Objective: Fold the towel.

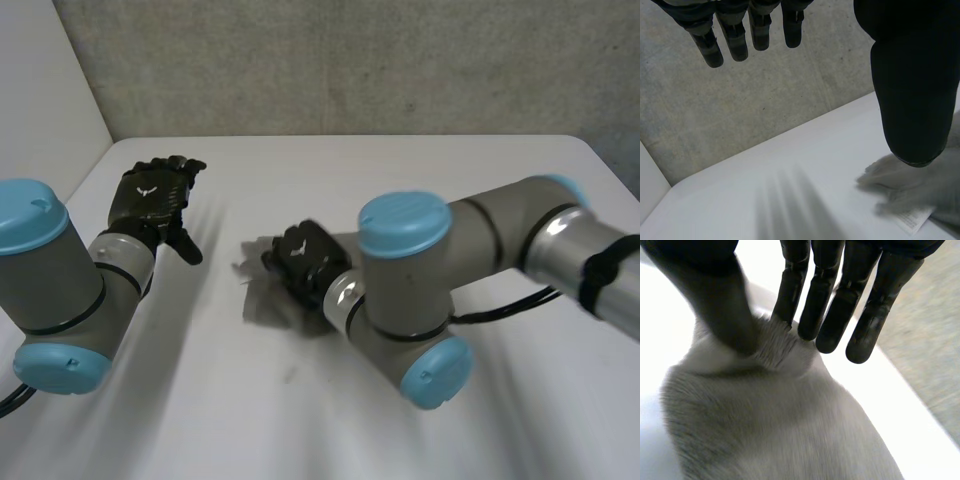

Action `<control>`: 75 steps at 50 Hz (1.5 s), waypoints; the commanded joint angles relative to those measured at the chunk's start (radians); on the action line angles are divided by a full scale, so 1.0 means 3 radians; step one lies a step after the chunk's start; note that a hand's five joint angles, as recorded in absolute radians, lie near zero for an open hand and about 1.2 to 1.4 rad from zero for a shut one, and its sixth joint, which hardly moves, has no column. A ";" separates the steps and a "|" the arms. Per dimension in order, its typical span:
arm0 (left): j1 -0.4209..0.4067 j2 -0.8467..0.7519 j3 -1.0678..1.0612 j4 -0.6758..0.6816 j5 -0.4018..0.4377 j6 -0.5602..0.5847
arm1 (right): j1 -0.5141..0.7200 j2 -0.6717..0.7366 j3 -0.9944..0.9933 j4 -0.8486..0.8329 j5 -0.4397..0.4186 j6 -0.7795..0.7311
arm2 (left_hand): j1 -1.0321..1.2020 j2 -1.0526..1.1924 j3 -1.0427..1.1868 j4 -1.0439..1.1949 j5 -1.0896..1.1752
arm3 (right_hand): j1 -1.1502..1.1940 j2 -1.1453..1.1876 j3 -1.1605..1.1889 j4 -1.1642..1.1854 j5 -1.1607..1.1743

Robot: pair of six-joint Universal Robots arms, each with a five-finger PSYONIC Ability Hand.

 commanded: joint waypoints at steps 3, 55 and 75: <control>-0.0046 -0.0002 -0.0007 0.0000 0.0001 0.0005 | -0.0220 -0.0482 0.0181 -0.0016 0.0121 0.0548 | 0.0005 0.0037 0.0030 0.0028 -0.0087 | -0.2170 -0.2199 -0.2271 -0.2279 -0.2196; -0.0200 -0.0063 -0.0058 0.0005 0.0006 0.0005 | -0.1586 -0.1235 0.2559 -0.0947 -0.0293 0.0642 | 0.0005 0.0037 0.0030 0.0028 -0.0087 | -0.1432 -0.1461 -0.1532 -0.1540 -0.1457; -0.0205 -0.0058 -0.0099 0.0005 0.0006 0.0005 | -0.1673 -0.1164 0.2570 -0.1101 -0.0145 0.0683 | 0.0005 0.0037 0.0030 0.0028 -0.0087 | 0.1902 0.1873 0.1802 0.1794 0.1877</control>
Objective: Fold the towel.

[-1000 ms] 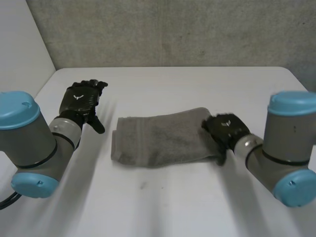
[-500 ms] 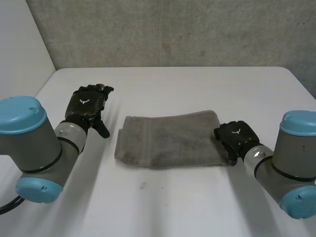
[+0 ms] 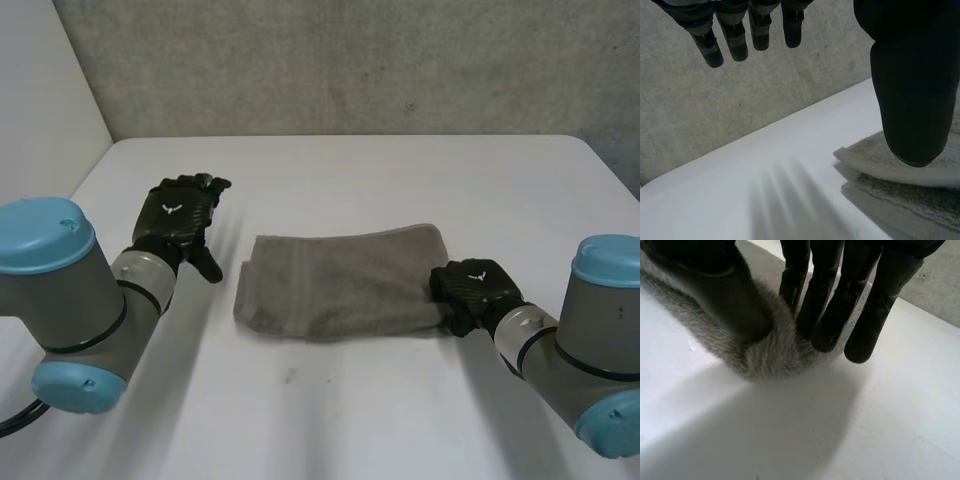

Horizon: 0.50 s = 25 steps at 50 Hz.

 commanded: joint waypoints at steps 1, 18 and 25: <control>-0.0007 0.0010 -0.0023 0.0000 0.0000 0.0000 | -0.0121 -0.0061 -0.0022 -0.0067 0.0200 -0.0123 | 0.0005 0.0037 0.0030 0.0028 -0.0087 | 0.0652 0.0606 0.0591 0.0611 0.0600; -0.0038 0.0230 0.0115 -0.0077 -0.0046 -0.0270 | 0.1405 0.0351 -0.1371 0.0076 0.0181 -0.1156 | 0.0005 0.0037 0.0030 0.0028 -0.0087 | 0.0652 0.0606 0.0591 0.0611 0.0600; -0.0028 0.0251 0.0212 -0.0286 -0.0178 -0.0501 | 0.1755 0.0823 -0.1719 0.0612 -0.0039 -0.1366 | 0.0005 0.0037 0.0030 0.0028 -0.0087 | 0.0652 0.0606 0.0591 0.0611 0.0600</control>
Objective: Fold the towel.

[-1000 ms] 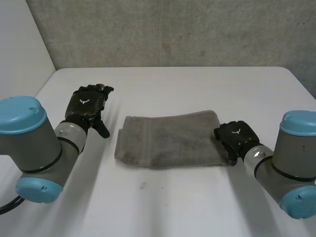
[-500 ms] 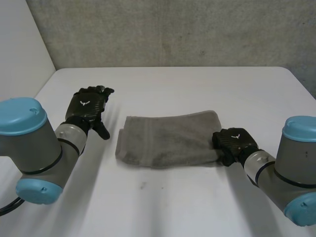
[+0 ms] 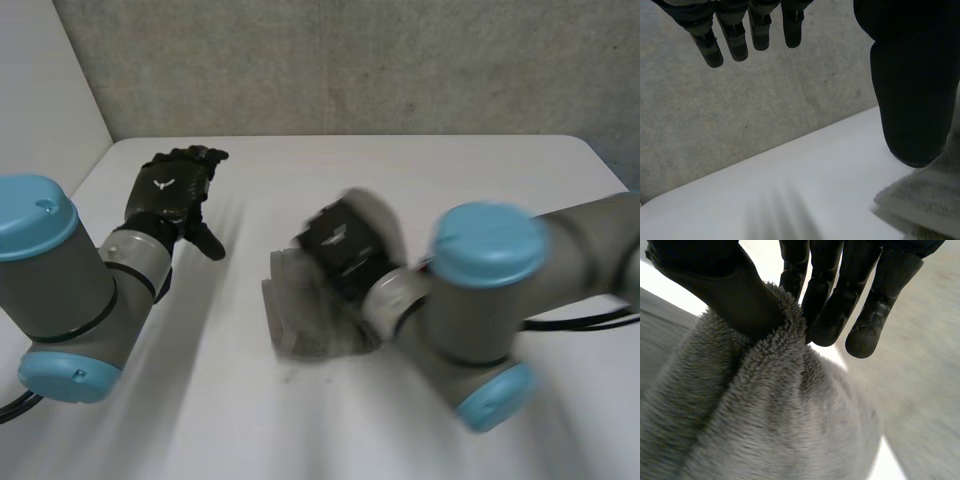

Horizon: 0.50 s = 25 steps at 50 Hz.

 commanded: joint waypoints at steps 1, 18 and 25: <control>0.0017 0.0034 0.0116 -0.0266 -0.0159 -0.0265 | 0.0349 0.0399 -0.0341 0.0524 -0.0186 -0.0117 | 0.0005 0.0037 0.0030 0.0028 -0.0087 | -0.0418 -0.0455 -0.0535 -0.0569 -0.0561; -0.0387 -0.0309 0.0556 -0.0625 -0.0241 -0.0511 | -0.0678 -0.0455 0.0242 0.0223 -0.0068 0.2087 | 0.0008 0.0040 0.0032 0.0030 -0.0085 | -0.3729 -0.3765 -0.3846 -0.3879 -0.3871; -0.0739 -0.0849 0.0827 -0.0748 -0.0292 -0.0654 | -0.0827 -0.0016 -0.0099 0.0677 -0.0094 0.2204 | 0.0017 0.0049 0.0042 0.0040 -0.0075 | -0.3729 -0.3765 -0.3846 -0.3879 -0.3871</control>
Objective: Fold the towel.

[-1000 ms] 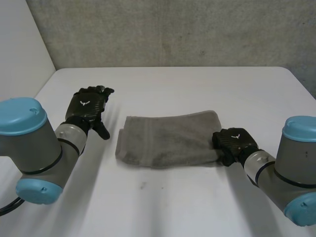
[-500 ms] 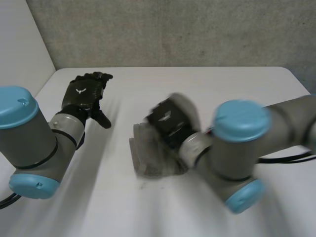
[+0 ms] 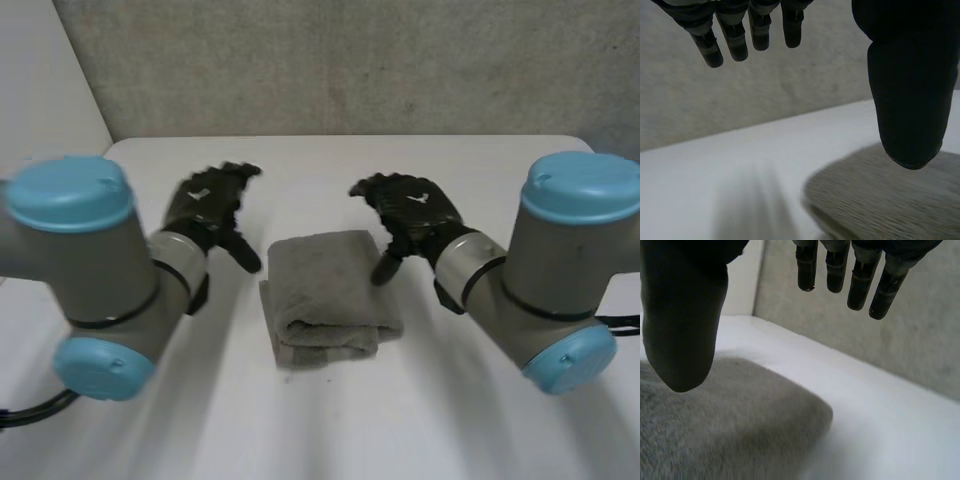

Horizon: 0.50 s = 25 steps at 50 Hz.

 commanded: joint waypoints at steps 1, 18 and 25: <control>-0.0321 -0.0480 0.0235 -0.0086 -0.0041 -0.0126 | -0.0094 0.0396 -0.0307 0.0387 -0.0015 0.0090 | 0.0017 0.0049 0.0042 0.0040 -0.0075 | -0.0185 -0.0283 -0.0233 -0.0280 -0.0190; -0.0367 -0.0614 0.0255 -0.0203 -0.0404 -0.0085 | 0.0054 0.0713 -0.0639 0.0740 0.0001 -0.0569 | 0.0005 0.0037 0.0030 0.0027 -0.0087 | -0.0185 -0.0283 -0.0233 -0.0280 -0.0190; -0.0321 -0.0143 0.0419 -0.0326 -0.0389 -0.0065 | -0.0017 -0.0205 -0.0394 0.0388 0.0107 -0.0564 | 0.0005 0.0037 0.0030 0.0027 -0.0087 | -0.0185 -0.0283 -0.0233 -0.0280 -0.0190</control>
